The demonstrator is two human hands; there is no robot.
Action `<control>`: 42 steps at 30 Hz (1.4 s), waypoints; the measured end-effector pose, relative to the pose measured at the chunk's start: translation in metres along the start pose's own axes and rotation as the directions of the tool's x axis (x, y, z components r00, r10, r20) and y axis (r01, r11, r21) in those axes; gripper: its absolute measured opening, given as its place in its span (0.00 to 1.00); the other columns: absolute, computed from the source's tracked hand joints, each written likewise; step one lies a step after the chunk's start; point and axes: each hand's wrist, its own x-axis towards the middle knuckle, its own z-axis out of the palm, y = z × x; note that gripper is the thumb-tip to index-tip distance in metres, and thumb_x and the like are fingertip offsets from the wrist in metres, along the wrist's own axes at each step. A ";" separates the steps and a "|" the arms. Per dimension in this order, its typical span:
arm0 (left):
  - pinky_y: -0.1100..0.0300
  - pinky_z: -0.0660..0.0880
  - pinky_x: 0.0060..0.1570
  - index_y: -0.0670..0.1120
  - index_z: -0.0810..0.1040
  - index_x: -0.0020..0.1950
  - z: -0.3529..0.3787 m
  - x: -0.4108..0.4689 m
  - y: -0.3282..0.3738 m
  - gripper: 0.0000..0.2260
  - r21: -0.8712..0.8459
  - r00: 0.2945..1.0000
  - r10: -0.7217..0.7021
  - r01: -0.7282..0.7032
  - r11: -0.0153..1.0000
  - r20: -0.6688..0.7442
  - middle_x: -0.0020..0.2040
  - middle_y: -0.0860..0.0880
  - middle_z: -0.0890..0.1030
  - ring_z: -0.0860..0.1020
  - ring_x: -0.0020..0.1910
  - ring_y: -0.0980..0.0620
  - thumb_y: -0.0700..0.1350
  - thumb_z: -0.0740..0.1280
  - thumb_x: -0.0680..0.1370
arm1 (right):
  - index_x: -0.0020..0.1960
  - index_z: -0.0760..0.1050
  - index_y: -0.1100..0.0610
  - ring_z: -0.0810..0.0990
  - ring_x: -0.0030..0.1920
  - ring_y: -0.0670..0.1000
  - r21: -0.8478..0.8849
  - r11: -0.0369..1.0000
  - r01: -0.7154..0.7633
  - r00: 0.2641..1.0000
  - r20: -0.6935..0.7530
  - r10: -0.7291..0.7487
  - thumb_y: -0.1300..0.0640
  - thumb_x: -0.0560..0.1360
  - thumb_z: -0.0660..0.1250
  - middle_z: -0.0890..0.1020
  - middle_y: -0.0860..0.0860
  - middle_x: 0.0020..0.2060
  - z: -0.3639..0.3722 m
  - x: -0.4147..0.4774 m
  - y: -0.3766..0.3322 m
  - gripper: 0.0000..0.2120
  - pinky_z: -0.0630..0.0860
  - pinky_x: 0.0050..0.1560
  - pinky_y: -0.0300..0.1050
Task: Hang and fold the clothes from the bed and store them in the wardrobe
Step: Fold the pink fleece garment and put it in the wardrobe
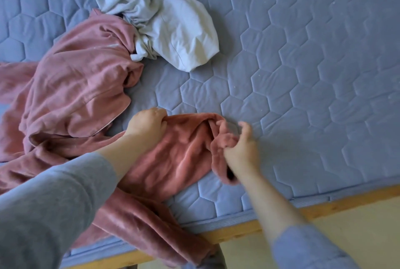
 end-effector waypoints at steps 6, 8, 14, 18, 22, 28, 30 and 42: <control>0.54 0.67 0.41 0.43 0.77 0.52 0.004 0.005 0.005 0.08 -0.017 0.994 -0.107 0.107 0.994 0.020 0.52 0.43 0.79 0.77 0.51 0.40 0.42 0.61 0.77 | 0.51 0.77 0.53 0.81 0.43 0.50 0.370 0.918 -0.142 0.983 -0.055 0.174 0.63 0.74 0.67 0.83 0.53 0.45 -0.092 0.069 0.032 0.09 0.74 0.41 0.35; 0.54 0.68 0.41 0.42 0.77 0.52 0.007 0.009 0.006 0.08 -0.007 0.988 -0.149 0.149 0.989 0.043 0.53 0.43 0.79 0.77 0.51 0.40 0.42 0.60 0.77 | 0.54 0.78 0.60 0.81 0.52 0.60 0.413 0.867 -0.279 0.931 -0.104 0.349 0.57 0.77 0.64 0.82 0.61 0.52 -0.098 0.086 0.051 0.09 0.76 0.47 0.47; 0.55 0.68 0.43 0.44 0.76 0.55 0.016 0.020 0.012 0.08 -0.067 0.978 -0.176 0.185 0.981 0.112 0.54 0.44 0.79 0.76 0.53 0.41 0.44 0.63 0.77 | 0.42 0.78 0.57 0.84 0.45 0.57 0.281 0.912 -0.298 0.954 0.113 0.277 0.46 0.72 0.71 0.84 0.52 0.38 -0.063 0.069 0.074 0.13 0.79 0.47 0.52; 0.54 0.69 0.45 0.45 0.77 0.54 0.017 0.027 0.022 0.09 -0.104 0.989 -0.073 0.087 0.991 0.131 0.52 0.46 0.79 0.75 0.54 0.43 0.46 0.66 0.77 | 0.39 0.76 0.55 0.81 0.39 0.55 0.206 0.954 -0.217 0.976 0.031 0.215 0.53 0.68 0.77 0.83 0.51 0.35 -0.059 0.075 0.077 0.11 0.77 0.42 0.48; 0.54 0.70 0.45 0.43 0.79 0.52 0.013 0.041 0.035 0.07 -0.194 0.986 -0.156 0.165 0.967 0.060 0.51 0.45 0.81 0.76 0.53 0.42 0.44 0.66 0.77 | 0.38 0.75 0.54 0.79 0.38 0.53 0.377 0.920 -0.106 0.952 -0.229 0.203 0.57 0.66 0.79 0.81 0.49 0.35 -0.090 0.085 0.079 0.12 0.75 0.42 0.46; 0.52 0.73 0.46 0.44 0.77 0.52 0.016 0.051 0.040 0.08 -0.133 0.976 -0.148 0.170 0.976 0.160 0.53 0.43 0.79 0.76 0.54 0.42 0.47 0.66 0.77 | 0.38 0.81 0.54 0.81 0.35 0.44 0.013 0.968 -0.250 0.934 0.267 0.238 0.39 0.64 0.77 0.84 0.44 0.31 -0.101 0.085 0.086 0.19 0.73 0.35 0.39; 0.55 0.69 0.41 0.44 0.77 0.51 0.019 0.054 0.049 0.09 -0.160 0.980 -0.106 0.133 0.978 0.166 0.50 0.45 0.79 0.76 0.52 0.43 0.49 0.66 0.77 | 0.37 0.81 0.55 0.81 0.36 0.44 0.071 0.966 -0.248 0.949 0.218 0.228 0.33 0.65 0.73 0.84 0.45 0.31 -0.095 0.098 0.078 0.23 0.74 0.37 0.40; 0.53 0.71 0.46 0.45 0.76 0.53 0.018 0.069 0.071 0.05 -0.239 0.983 -0.118 0.150 0.959 0.140 0.51 0.47 0.78 0.75 0.52 0.46 0.44 0.63 0.80 | 0.42 0.80 0.57 0.75 0.32 0.40 0.102 0.989 0.103 0.989 -0.117 -0.091 0.51 0.77 0.69 0.79 0.42 0.31 -0.084 0.135 0.051 0.10 0.67 0.33 0.32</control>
